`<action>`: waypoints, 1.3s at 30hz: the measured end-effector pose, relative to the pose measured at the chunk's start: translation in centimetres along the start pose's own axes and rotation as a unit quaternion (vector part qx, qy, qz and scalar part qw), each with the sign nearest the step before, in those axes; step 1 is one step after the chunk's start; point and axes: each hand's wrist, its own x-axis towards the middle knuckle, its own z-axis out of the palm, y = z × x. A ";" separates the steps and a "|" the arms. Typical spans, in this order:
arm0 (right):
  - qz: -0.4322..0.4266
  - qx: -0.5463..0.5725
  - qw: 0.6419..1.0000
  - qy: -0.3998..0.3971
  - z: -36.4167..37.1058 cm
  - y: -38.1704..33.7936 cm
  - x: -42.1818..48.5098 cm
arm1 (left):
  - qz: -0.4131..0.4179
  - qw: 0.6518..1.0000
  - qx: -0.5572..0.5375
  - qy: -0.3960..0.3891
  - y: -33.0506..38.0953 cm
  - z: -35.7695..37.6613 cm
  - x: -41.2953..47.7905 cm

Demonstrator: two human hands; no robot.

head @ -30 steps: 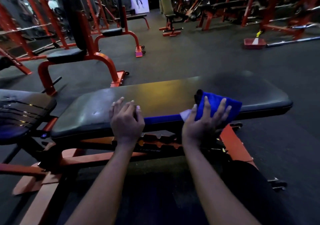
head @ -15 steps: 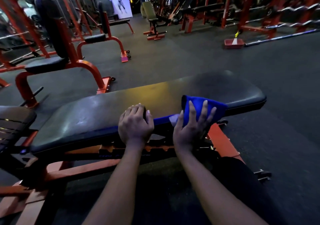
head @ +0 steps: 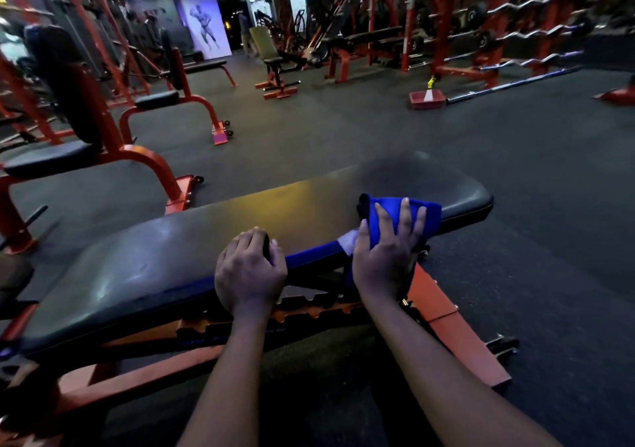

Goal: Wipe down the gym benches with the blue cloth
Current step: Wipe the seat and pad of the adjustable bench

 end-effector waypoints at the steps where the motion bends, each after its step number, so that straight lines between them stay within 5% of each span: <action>1: 0.002 -0.006 1.000 0.001 -0.4 1.0 1.1 | -0.001 1.000 -0.001 0.003 0.0 0.0 0.0; 7: 0.154 0.030 0.985 0.068 -0.5 1.8 6.2 | 0.001 1.000 0.003 0.002 0.2 -0.5 0.1; 12: 0.159 -0.002 0.987 -0.028 -1.9 3.3 7.3 | -0.036 0.998 0.037 -0.040 2.8 -1.3 1.8; 18: 0.188 0.082 0.974 0.094 -1.8 5.1 9.4 | 0.065 0.993 -0.009 -0.100 9.3 1.3 4.1; 22: 0.143 0.050 0.988 0.010 -2.9 7.9 10.5 | 0.115 0.984 -0.014 -0.132 14.1 3.5 4.5; 26: 0.300 0.127 0.945 0.022 -4.7 10.9 15.2 | 0.121 0.984 0.013 -0.129 15.9 4.3 4.3; 31: 0.187 0.101 0.977 0.022 -4.4 10.1 11.9 | 0.114 0.986 0.045 -0.115 17.1 4.3 5.9; 39: 0.247 0.107 0.951 -0.151 -5.7 14.3 19.9 | 0.111 0.976 0.037 -0.185 18.6 8.8 12.5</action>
